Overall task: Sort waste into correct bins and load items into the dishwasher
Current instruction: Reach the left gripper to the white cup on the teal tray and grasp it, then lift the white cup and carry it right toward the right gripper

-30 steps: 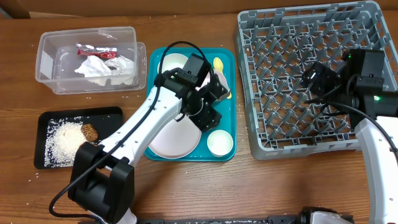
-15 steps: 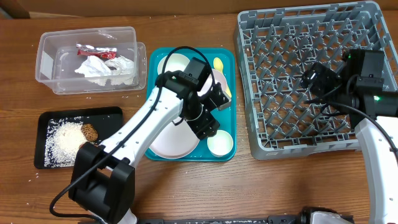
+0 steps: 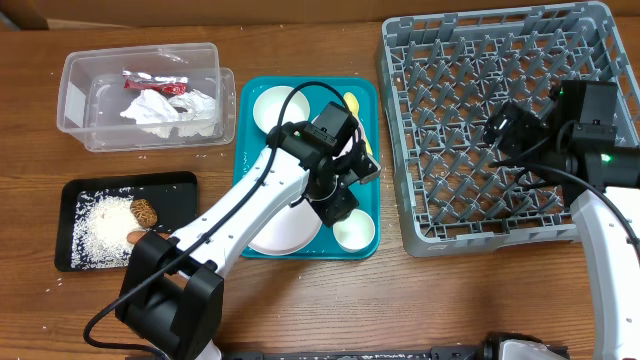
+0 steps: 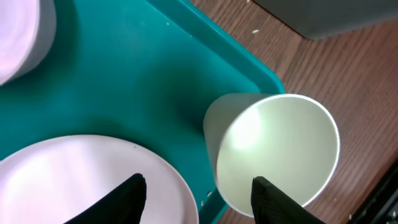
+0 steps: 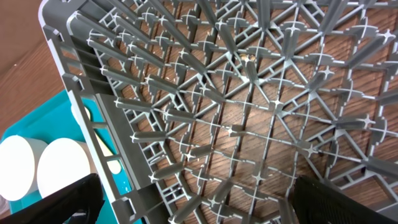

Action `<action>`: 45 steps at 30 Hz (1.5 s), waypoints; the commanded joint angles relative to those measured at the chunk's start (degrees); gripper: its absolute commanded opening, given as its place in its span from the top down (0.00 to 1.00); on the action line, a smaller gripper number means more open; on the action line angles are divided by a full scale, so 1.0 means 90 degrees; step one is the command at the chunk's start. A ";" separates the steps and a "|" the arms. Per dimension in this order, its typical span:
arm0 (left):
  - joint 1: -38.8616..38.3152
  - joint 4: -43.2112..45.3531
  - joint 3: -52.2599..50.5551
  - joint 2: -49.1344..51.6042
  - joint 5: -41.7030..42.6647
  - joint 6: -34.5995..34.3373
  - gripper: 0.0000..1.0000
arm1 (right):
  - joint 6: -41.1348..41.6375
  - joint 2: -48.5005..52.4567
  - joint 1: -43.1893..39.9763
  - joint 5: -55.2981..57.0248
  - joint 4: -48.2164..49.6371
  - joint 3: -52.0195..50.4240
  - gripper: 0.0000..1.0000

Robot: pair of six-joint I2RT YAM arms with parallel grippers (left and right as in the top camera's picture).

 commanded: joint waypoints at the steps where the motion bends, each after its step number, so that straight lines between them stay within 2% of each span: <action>1: 0.0027 0.0151 -0.0172 0.0104 -0.0136 -0.0143 0.42 | -0.0015 -0.0109 -0.0012 -0.0032 0.0002 0.0165 0.00; 5: 0.0022 0.0267 -0.0435 0.0107 -0.0078 -0.0136 0.41 | -0.0017 -0.0109 -0.0012 -0.0032 -0.0002 0.0165 0.00; 8: 0.0017 0.0270 -0.0488 0.0107 -0.0010 -0.0134 0.46 | -0.0015 -0.0109 -0.0012 -0.0032 0.0002 0.0165 0.00; 12: 0.0017 0.0330 -0.0498 0.0143 0.0391 -0.0136 0.47 | -0.0015 -0.0109 -0.0012 -0.0032 -0.0022 0.0165 0.00; 16: 0.0005 0.0325 -0.0522 0.0435 0.0384 -0.0134 0.48 | -0.0015 -0.0109 -0.0012 -0.0032 -0.0066 0.0165 0.00; 17: -0.0002 0.0316 -0.0522 0.0544 0.0384 -0.0134 0.51 | -0.0015 -0.0109 -0.0012 -0.0032 -0.0070 0.0165 0.00; 19: -0.0002 0.0313 -0.0520 0.0721 0.0384 -0.0170 0.87 | -0.0015 -0.0109 -0.0012 -0.0032 -0.0095 0.0165 0.00; 20: 0.0010 0.0313 -0.0512 0.0721 0.0381 -0.0175 0.96 | -0.0017 -0.0109 -0.0012 -0.0032 -0.0097 0.0165 0.00; 26: 0.0163 0.0066 0.0015 0.0709 0.0386 -0.0313 0.96 | -0.0015 -0.0109 -0.0012 -0.0039 -0.0085 0.0165 0.00; 35: 0.0631 -0.1154 0.2040 0.0709 0.0466 -0.0525 0.96 | -0.0015 -0.0109 -0.0012 -0.0794 0.0163 0.0165 0.00; 41: 0.1144 -0.1401 0.2958 0.0709 0.1537 -0.0699 0.96 | -0.0015 -0.0109 -0.0012 -0.1537 0.0478 0.0165 0.00; 45: 0.1659 -0.1292 0.3087 0.0712 0.2713 -0.0741 0.96 | -0.0022 -0.0109 -0.0012 -0.2385 0.0928 0.0165 0.00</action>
